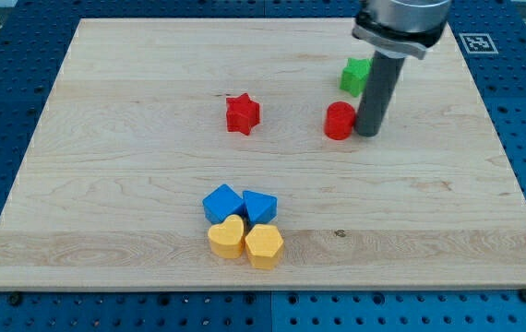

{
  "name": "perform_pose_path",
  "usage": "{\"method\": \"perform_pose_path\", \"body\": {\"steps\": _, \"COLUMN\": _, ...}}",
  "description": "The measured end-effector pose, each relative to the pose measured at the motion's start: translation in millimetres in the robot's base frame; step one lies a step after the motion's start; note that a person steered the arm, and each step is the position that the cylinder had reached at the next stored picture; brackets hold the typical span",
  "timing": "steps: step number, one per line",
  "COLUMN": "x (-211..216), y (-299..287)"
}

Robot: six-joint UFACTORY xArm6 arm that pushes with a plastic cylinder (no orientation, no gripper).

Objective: Move red circle closer to red star

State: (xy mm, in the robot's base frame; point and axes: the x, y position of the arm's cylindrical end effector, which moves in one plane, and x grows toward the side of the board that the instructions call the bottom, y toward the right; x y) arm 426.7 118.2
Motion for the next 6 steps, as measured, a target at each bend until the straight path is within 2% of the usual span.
{"method": "perform_pose_path", "body": {"steps": 2, "x": -2.7, "y": -36.4}}
{"method": "perform_pose_path", "body": {"steps": 3, "x": -33.4, "y": -10.6}}
{"method": "perform_pose_path", "body": {"steps": 4, "x": -38.8, "y": -10.6}}
{"method": "perform_pose_path", "body": {"steps": 6, "x": -18.4, "y": -31.3}}
